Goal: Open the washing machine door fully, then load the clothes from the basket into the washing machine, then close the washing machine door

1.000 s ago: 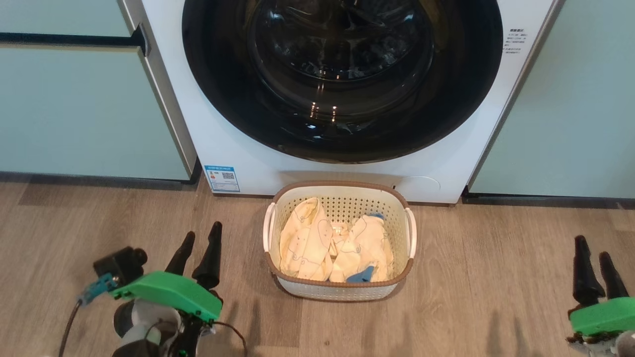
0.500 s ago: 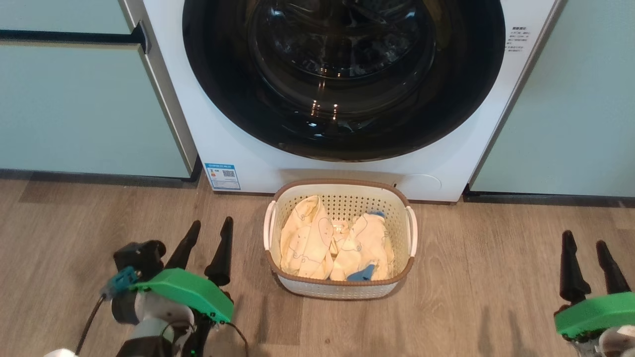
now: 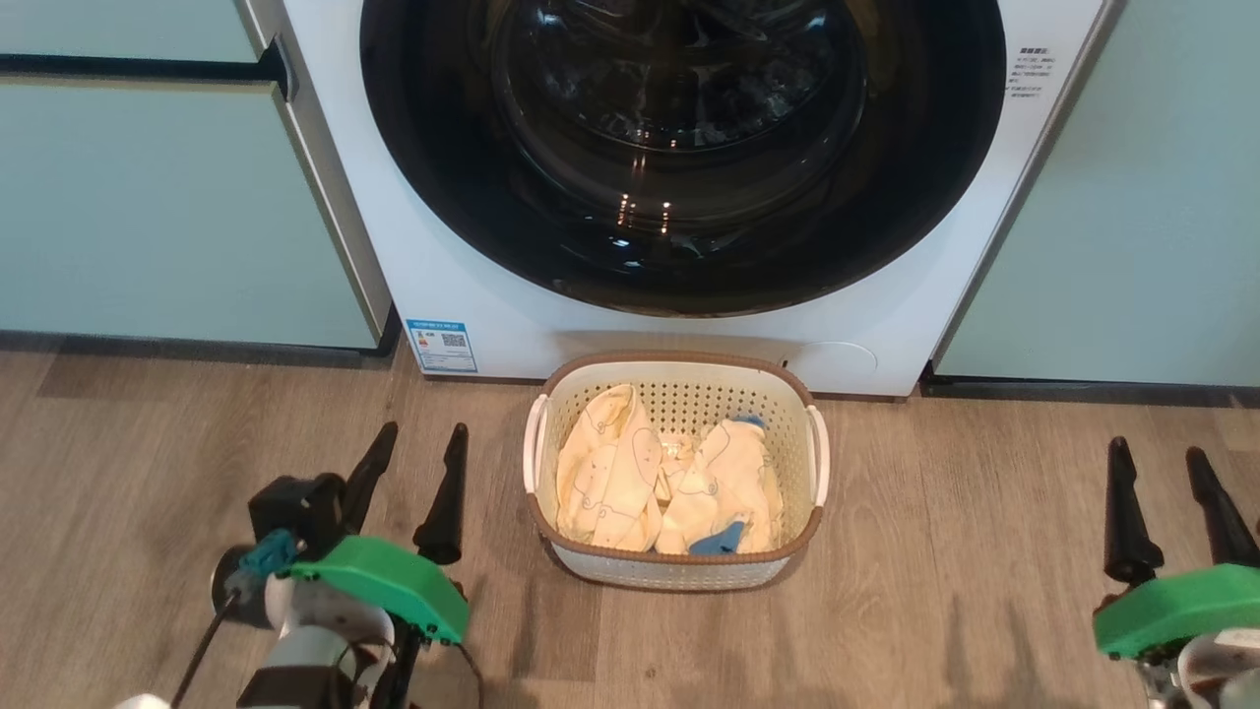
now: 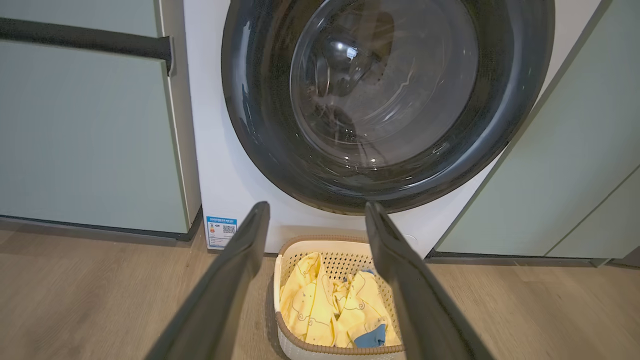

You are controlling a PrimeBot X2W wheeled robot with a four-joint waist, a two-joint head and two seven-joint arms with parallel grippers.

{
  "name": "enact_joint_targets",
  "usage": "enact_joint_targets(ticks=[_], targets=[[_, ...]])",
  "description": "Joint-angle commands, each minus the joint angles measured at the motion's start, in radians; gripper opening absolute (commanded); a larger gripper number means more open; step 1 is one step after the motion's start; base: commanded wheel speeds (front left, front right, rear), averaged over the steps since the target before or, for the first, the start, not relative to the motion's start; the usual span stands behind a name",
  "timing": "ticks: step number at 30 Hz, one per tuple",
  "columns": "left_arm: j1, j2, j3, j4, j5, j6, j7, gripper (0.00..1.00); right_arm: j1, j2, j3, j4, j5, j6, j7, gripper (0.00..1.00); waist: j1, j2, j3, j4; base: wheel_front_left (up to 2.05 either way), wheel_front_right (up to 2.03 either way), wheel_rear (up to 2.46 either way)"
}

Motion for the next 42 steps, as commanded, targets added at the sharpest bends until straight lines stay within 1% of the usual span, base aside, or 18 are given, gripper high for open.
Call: enact_joint_targets(ticks=[1,23,42], targets=[[-0.066,0.020,0.020,-0.040,0.031,0.004,-0.017,1.00,-0.054,-0.026,0.020,-0.028,-0.033,-0.002,-0.017,1.00,-0.0001,0.0000,0.001,0.000,0.00,0.00,0.00],[-0.100,0.012,0.022,-0.027,0.270,0.010,-0.081,1.00,-0.075,-0.037,0.031,-0.038,-0.266,-0.003,-0.081,1.00,-0.0001,0.0000,0.008,-0.002,0.00,0.00,0.00],[-0.099,-0.004,0.040,-0.002,0.254,0.004,-0.081,1.00,-0.068,-0.027,0.020,-0.037,-0.217,-0.003,-0.081,1.00,-0.0001,0.0000,0.005,-0.002,0.00,0.00,0.00]])
